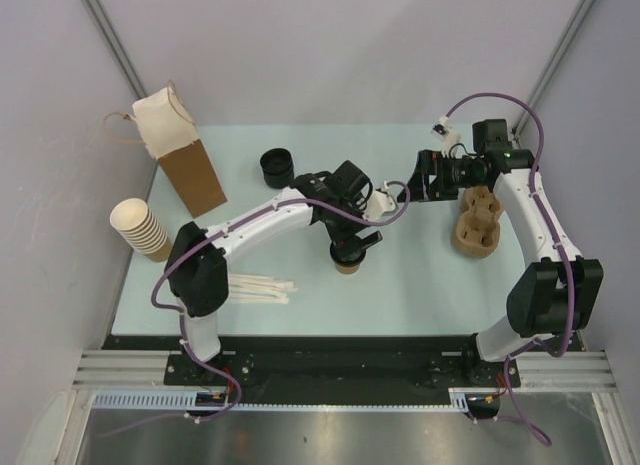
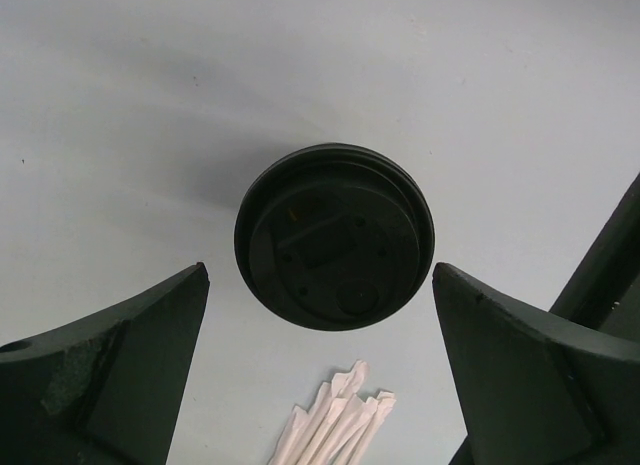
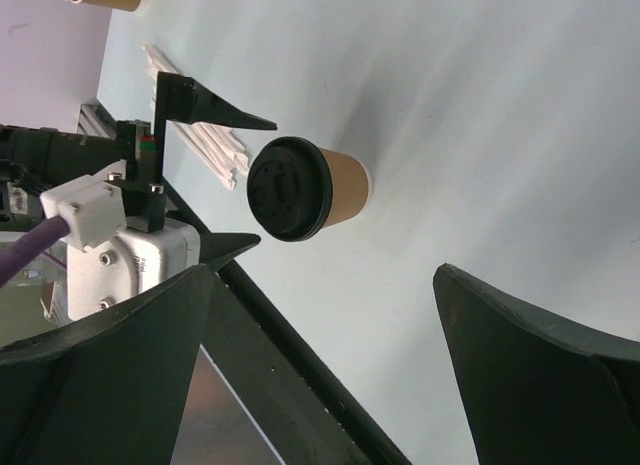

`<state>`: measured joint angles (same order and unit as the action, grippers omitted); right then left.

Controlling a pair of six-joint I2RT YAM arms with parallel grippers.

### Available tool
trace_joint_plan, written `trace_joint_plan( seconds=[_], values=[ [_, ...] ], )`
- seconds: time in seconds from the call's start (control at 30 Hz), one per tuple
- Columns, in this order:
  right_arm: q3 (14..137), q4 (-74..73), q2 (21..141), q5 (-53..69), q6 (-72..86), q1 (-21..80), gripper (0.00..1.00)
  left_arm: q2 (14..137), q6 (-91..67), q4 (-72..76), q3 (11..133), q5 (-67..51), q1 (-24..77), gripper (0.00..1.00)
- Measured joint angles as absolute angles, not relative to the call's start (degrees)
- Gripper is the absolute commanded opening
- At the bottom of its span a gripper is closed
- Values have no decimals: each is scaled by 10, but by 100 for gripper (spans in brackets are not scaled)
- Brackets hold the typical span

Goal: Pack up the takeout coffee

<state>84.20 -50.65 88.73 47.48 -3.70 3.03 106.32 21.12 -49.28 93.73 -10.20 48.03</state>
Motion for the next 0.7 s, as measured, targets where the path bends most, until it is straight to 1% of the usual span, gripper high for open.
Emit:
trace_joint_plan(
  seconds=[0.7],
  values=[
    [842, -507, 896, 485, -37, 30, 100, 1107, 231, -526, 973, -147, 460, 100]
  ],
)
